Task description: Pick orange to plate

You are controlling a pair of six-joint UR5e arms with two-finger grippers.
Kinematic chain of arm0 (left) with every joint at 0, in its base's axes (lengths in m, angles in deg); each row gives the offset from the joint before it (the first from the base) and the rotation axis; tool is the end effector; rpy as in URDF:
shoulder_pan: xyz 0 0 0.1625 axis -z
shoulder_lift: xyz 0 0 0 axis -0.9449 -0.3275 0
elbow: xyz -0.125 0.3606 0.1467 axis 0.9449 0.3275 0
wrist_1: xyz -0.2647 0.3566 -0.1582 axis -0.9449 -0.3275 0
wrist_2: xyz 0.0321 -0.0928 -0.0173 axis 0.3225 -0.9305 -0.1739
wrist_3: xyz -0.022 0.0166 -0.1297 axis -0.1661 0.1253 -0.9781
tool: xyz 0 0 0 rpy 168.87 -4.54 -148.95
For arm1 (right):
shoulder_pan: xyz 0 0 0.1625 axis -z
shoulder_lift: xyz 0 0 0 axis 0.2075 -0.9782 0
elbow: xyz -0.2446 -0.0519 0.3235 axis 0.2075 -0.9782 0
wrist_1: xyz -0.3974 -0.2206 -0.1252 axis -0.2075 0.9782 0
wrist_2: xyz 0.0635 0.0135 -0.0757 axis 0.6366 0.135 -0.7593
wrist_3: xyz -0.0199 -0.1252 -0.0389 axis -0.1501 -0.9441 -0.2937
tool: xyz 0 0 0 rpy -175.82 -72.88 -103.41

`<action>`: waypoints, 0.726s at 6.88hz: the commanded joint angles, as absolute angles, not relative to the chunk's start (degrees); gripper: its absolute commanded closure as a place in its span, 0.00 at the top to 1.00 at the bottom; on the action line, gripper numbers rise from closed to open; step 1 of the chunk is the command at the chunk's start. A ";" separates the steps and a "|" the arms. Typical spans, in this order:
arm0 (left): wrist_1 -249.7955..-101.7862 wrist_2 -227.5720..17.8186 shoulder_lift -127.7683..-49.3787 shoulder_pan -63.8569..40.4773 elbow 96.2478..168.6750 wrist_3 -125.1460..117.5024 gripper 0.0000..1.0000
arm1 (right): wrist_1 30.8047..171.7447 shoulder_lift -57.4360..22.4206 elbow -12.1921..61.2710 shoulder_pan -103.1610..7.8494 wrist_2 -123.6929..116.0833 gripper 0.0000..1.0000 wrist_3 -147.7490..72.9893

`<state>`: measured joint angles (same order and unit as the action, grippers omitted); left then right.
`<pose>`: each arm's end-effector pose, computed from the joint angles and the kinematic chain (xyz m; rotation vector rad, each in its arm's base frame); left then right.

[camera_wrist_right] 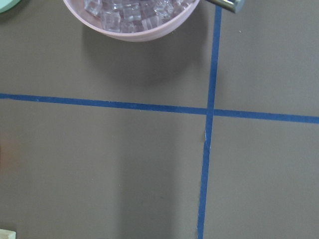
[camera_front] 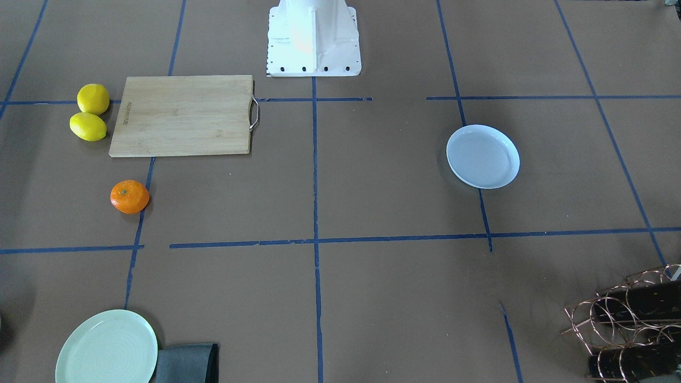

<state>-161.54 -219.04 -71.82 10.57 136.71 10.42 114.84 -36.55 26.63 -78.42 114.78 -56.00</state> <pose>0.0501 -0.5927 0.5603 0.2691 0.8148 0.2717 0.0333 -0.5652 0.5946 0.1146 -0.8977 -0.0739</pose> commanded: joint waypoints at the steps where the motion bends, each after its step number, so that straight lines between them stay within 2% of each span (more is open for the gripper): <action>1: -163.66 -220.18 -71.79 7.18 135.37 10.30 1.00 | 114.62 -33.48 25.68 -78.11 114.94 1.00 -55.90; 2: -163.92 -220.71 -71.70 5.33 135.27 5.42 1.00 | 114.62 -33.57 25.76 -77.94 115.29 1.00 -55.82; 5: -179.44 -219.14 -67.68 -4.22 138.06 -23.44 1.00 | 114.62 -33.48 26.03 -77.59 116.08 1.00 -55.81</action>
<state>-173.82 -219.83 -69.27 0.13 136.49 -12.16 114.62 -33.52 25.95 -77.74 116.00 -55.82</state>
